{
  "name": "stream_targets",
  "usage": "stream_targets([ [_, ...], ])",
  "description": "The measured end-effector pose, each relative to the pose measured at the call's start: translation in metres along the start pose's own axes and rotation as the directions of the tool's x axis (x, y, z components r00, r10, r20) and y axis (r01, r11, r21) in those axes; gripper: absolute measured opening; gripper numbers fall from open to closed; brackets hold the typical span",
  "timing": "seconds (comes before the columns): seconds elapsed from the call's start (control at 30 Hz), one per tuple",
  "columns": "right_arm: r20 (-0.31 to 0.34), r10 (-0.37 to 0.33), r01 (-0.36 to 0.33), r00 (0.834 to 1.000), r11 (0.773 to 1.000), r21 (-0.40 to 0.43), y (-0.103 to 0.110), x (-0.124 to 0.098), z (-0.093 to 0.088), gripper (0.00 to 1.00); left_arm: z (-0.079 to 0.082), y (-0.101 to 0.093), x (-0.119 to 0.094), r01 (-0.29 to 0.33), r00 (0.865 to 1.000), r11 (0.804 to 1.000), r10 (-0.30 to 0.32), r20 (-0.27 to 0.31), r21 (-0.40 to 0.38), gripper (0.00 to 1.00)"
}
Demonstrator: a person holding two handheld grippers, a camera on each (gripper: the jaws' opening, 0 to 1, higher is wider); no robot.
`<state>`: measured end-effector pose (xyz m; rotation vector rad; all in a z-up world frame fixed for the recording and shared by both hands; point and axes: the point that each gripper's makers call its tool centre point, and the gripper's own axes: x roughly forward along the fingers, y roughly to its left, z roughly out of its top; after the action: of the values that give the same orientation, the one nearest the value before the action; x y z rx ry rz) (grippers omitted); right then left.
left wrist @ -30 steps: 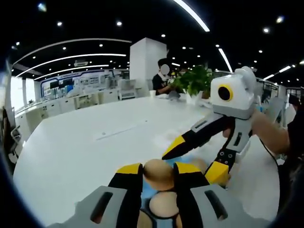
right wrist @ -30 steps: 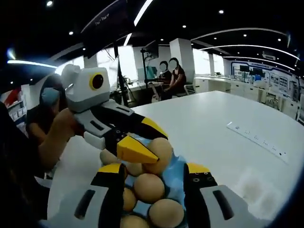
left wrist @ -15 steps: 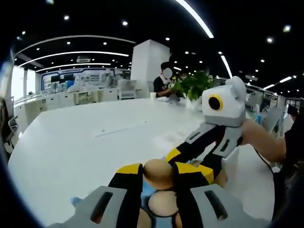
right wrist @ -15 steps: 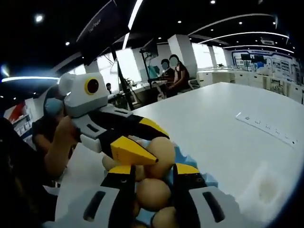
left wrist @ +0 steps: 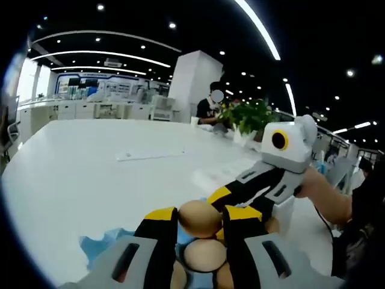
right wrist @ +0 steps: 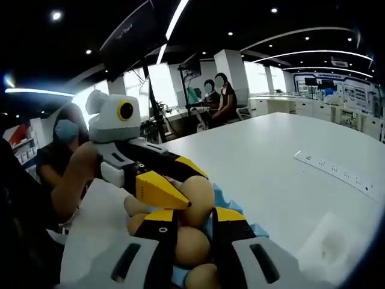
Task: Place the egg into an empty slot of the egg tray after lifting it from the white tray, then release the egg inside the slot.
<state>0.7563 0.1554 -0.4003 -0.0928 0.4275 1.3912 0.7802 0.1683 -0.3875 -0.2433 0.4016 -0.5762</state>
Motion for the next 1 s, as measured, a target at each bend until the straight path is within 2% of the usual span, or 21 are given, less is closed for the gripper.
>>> stream_targets([
  [0.03,0.004,0.001,-0.001,1.0,1.0,0.0,0.0,0.0,0.0,0.23,-0.002,-0.001,-0.001,0.009,1.0,1.0,-0.009,0.004,-0.029,0.33],
  [0.1,0.012,0.001,-0.001,1.0,1.0,0.0,0.001,0.0,-0.001,0.23,-0.003,0.0,-0.002,0.014,1.0,1.0,-0.014,0.005,-0.024,0.34],
  [0.23,0.007,0.001,-0.001,1.0,1.0,-0.016,0.001,0.0,0.001,0.22,-0.005,0.001,-0.001,0.028,1.0,0.996,-0.027,0.006,-0.086,0.35],
  [0.33,0.003,-0.003,0.003,1.0,0.999,-0.053,0.001,0.001,0.001,0.22,-0.008,-0.003,-0.001,0.028,1.0,0.995,-0.028,0.004,-0.095,0.34],
  [0.43,0.0,-0.005,0.005,1.0,0.998,-0.057,0.0,0.001,0.001,0.22,-0.005,-0.001,-0.003,0.029,0.999,0.992,-0.026,0.021,-0.121,0.29],
  [0.5,0.001,-0.003,0.003,1.0,0.998,-0.06,0.002,0.001,0.0,0.22,-0.004,-0.007,-0.004,0.035,0.999,0.991,-0.031,0.032,-0.129,0.28],
  [0.67,0.003,0.0,0.0,1.0,0.999,-0.04,0.002,0.003,0.0,0.24,-0.005,-0.014,-0.002,0.021,1.0,0.998,-0.019,0.02,-0.065,0.28],
  [0.73,0.0,0.003,-0.003,1.0,1.0,-0.007,0.001,0.004,0.0,0.24,-0.002,-0.01,-0.003,0.007,1.0,0.999,-0.006,0.017,-0.046,0.27],
  [0.83,0.003,0.007,-0.007,1.0,1.0,-0.007,-0.002,0.006,0.002,0.24,-0.001,-0.007,-0.002,-0.012,1.0,1.0,0.012,0.017,-0.02,0.27],
  [0.9,0.016,0.014,-0.015,1.0,1.0,0.02,-0.001,0.006,0.004,0.26,0.0,-0.009,-0.003,-0.014,1.0,1.0,0.014,0.014,-0.005,0.26],
  [0.93,0.051,0.027,-0.031,0.998,0.997,0.076,0.0,0.007,0.011,0.27,-0.001,-0.011,-0.004,-0.006,1.0,1.0,0.006,0.013,-0.004,0.25],
  [0.97,0.02,0.028,-0.029,0.999,0.997,0.068,-0.002,0.006,0.007,0.27,0.0,-0.012,-0.005,-0.006,1.0,1.0,0.006,0.014,-0.007,0.24],
  [1.0,0.028,0.023,-0.025,0.999,0.998,0.055,-0.001,0.006,0.007,0.27,0.004,-0.009,-0.005,-0.006,1.0,1.0,0.006,0.023,0.008,0.23],
])
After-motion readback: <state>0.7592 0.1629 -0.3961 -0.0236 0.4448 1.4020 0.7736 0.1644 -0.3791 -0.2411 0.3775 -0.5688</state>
